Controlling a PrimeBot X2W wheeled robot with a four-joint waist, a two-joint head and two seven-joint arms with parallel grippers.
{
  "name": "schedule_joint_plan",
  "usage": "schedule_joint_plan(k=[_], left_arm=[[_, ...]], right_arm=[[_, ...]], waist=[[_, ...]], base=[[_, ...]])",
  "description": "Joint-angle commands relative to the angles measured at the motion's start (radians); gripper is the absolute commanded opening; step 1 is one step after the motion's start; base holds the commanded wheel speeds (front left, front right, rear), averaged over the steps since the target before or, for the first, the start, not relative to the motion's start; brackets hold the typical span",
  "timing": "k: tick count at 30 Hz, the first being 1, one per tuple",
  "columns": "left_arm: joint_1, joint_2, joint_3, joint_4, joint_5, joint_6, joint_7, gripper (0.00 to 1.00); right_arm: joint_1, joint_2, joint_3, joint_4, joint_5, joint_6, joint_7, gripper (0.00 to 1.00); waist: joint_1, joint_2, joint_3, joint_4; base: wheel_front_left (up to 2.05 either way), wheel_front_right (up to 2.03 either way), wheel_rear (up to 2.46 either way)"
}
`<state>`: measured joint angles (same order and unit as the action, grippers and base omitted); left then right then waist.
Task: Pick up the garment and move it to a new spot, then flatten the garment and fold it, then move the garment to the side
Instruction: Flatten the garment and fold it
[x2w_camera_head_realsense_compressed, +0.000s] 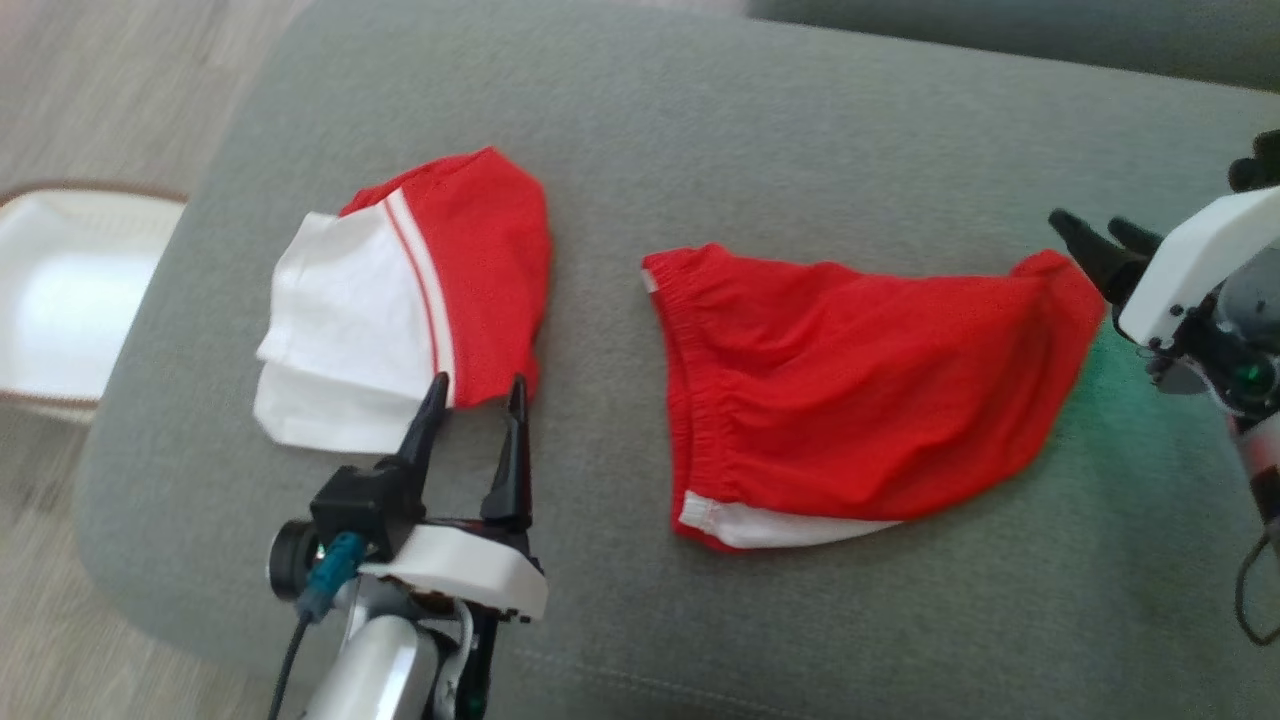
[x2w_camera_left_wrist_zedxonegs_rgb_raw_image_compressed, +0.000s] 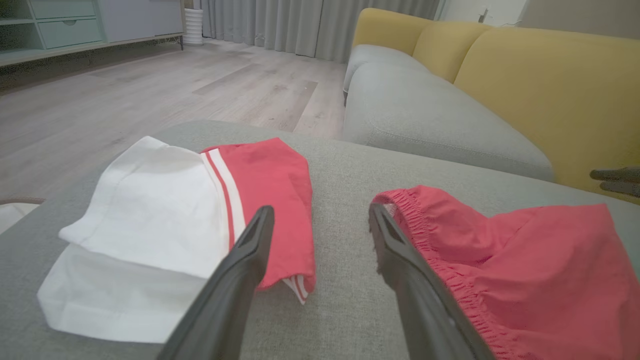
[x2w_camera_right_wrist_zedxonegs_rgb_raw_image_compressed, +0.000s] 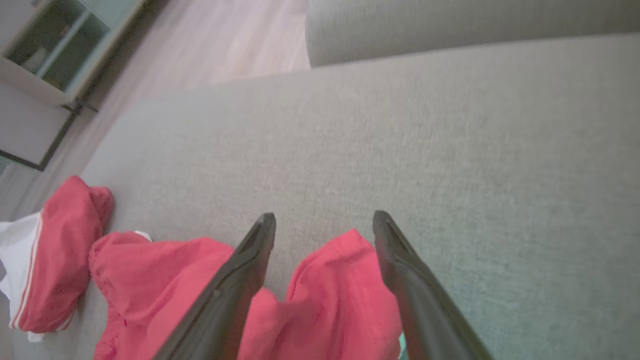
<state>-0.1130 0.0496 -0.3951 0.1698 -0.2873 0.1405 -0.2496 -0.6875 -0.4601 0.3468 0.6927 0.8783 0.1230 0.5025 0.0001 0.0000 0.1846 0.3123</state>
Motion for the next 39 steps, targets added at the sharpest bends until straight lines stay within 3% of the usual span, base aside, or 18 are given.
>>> schedule_joint_plan(k=[1, 5, 9, 14, 22, 23, 24, 25, 28, 29, 30, 39], left_arm=[[-0.041, 0.001, 0.043, -0.023, 0.003, -0.002, -0.012, 1.0], [-0.032, 0.001, 0.059, -0.013, 0.01, -0.013, -0.012, 1.0], [-0.03, 0.001, 0.061, -0.006, 0.009, -0.022, -0.012, 1.0], [-0.033, 0.001, 0.058, -0.003, 0.007, -0.026, -0.012, 1.0], [-0.034, 0.001, 0.048, 0.003, 0.0, -0.023, -0.012, 1.0], [-0.034, 0.001, 0.049, 0.004, 0.0, -0.022, -0.012, 1.0], [-0.034, 0.001, 0.049, 0.005, -0.001, -0.022, -0.012, 1.0], [-0.033, 0.001, 0.05, 0.006, -0.001, -0.022, -0.012, 1.0], [-0.034, 0.001, 0.051, 0.01, -0.002, -0.023, -0.012, 1.0], [-0.034, 0.001, 0.051, 0.01, -0.002, -0.023, -0.012, 1.0], [-0.034, 0.001, 0.052, 0.011, -0.002, -0.023, -0.012, 1.0], [-0.03, 0.001, 0.06, 0.01, 0.003, -0.023, -0.012, 1.0]], right_arm=[[0.016, -0.012, 0.005, -0.048, -0.012, 0.008, -0.057, 1.0], [0.081, -0.004, 0.001, -0.122, -0.01, 0.008, -0.21, 1.0], [0.169, 0.018, 0.045, -0.197, 0.021, 0.008, -0.251, 1.0], [0.237, 0.033, 0.096, -0.226, 0.066, 0.008, -0.183, 1.0], [0.261, 0.046, 0.079, -0.169, 0.074, 0.008, -0.074, 1.0], [0.263, 0.051, 0.077, -0.164, 0.077, 0.008, -0.069, 0.8], [0.265, 0.056, 0.073, -0.158, 0.08, 0.008, -0.066, 0.52], [0.267, 0.059, 0.069, -0.148, 0.08, 0.008, -0.062, 0.41], [0.27, 0.066, 0.067, -0.13, 0.076, 0.008, -0.048, 0.2], [0.27, 0.066, 0.067, -0.13, 0.076, 0.008, -0.048, 0.2], [0.27, 0.068, 0.065, -0.129, 0.076, 0.008, -0.047, 0.03], [0.24, 0.081, 0.067, -0.239, 0.055, 0.008, -0.111, 0.0]], waist=[[-0.0001, 0.0, -0.029, -0.032], [-0.0001, 0.0, -0.058, -0.074], [-0.0001, 0.0, -0.069, -0.102], [-0.0001, 0.0, -0.069, -0.107], [-0.0001, 0.0, -0.057, -0.073], [-0.0001, 0.0, -0.056, -0.069], [-0.0001, 0.0, -0.055, -0.065], [-0.0001, 0.0, -0.054, -0.062], [-0.0001, 0.0, -0.051, -0.054], [-0.0001, 0.0, -0.051, -0.054], [-0.0001, 0.0, -0.051, -0.052], [-0.0001, 0.0, -0.056, -0.048]], base=[[0.0, 0.0, 0.0], [0.0, 0.0, 0.0], [0.0, 0.0, 0.0], [0.0, 0.0, 0.0], [0.0, 0.0, 0.0], [0.0, 0.0, 0.0], [0.0, 0.0, 0.0], [0.0, 0.0, 0.0], [0.0, 0.0, 0.0], [0.0, 0.0, 0.0], [0.0, 0.0, 0.0], [0.0, 0.0, 0.0]])
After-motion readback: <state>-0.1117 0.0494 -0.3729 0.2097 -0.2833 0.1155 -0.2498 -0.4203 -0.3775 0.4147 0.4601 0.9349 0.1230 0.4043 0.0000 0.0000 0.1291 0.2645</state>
